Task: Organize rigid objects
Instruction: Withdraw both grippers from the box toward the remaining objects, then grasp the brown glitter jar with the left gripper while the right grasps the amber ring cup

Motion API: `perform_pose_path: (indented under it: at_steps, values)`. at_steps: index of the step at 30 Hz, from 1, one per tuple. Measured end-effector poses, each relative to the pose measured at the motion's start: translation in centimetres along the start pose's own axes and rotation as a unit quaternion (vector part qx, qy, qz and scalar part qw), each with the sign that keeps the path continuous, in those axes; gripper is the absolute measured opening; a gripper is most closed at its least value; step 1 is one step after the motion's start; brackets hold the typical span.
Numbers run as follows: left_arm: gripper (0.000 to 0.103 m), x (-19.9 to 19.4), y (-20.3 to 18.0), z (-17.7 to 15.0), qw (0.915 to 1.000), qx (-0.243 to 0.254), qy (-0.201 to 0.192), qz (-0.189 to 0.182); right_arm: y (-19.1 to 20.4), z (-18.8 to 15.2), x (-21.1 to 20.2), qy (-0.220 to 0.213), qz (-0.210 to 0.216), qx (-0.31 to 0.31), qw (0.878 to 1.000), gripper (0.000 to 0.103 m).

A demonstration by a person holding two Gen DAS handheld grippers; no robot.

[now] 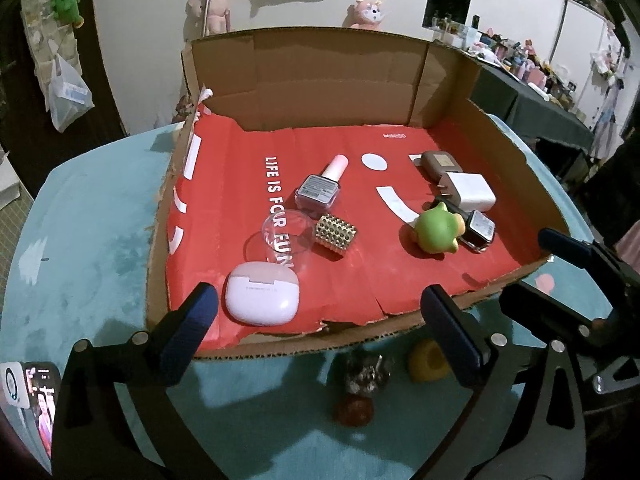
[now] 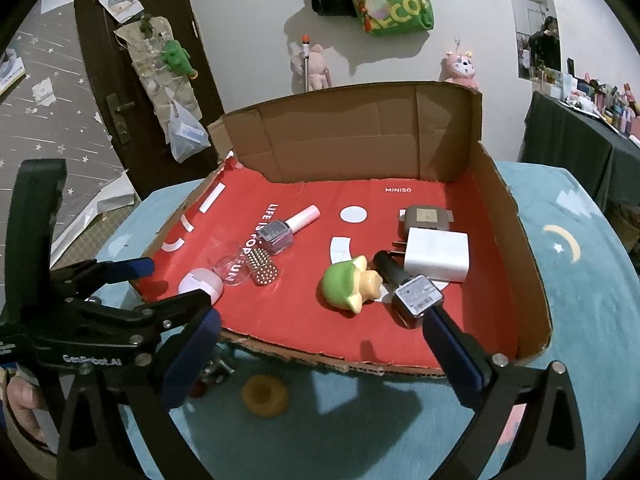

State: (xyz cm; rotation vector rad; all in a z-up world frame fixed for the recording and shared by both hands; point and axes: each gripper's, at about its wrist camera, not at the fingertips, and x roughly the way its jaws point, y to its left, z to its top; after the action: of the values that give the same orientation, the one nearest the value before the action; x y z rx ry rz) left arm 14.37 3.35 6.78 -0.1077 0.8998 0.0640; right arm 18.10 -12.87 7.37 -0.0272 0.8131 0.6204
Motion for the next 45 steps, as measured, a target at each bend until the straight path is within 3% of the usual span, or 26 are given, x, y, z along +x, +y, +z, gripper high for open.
perform_pose_path:
  at_steps: [8, 16, 27, 38, 45]
  values:
    - [0.103, -1.2, 0.4, -1.3, 0.9998, -0.006, -0.004, -0.017, 0.6, -0.8, -1.0, -0.003, 0.002, -0.007, 1.0, 0.103]
    - [0.103, -1.4, 0.2, -2.6, 0.9999, 0.005, 0.004, -0.01, 1.0, -1.8, -1.7, -0.001, 0.007, -0.013, 1.0, 0.103]
    - [0.103, -1.3, 0.2, -4.5, 0.9991, -0.001, 0.023, -0.037, 1.0, -3.4, -2.1, 0.012, 0.015, -0.014, 1.0, 0.103]
    - [0.103, -0.5, -0.1, -6.0, 0.9991, 0.014, 0.037, -0.014, 1.7, -5.0, -1.4, 0.03, 0.015, -0.033, 0.999, 0.103]
    - [0.101, 0.6, 0.6, -6.4, 0.999, 0.0, 0.045, -0.006, 2.1, -6.0, -0.5, 0.049, 0.016, -0.046, 0.998, 0.085]
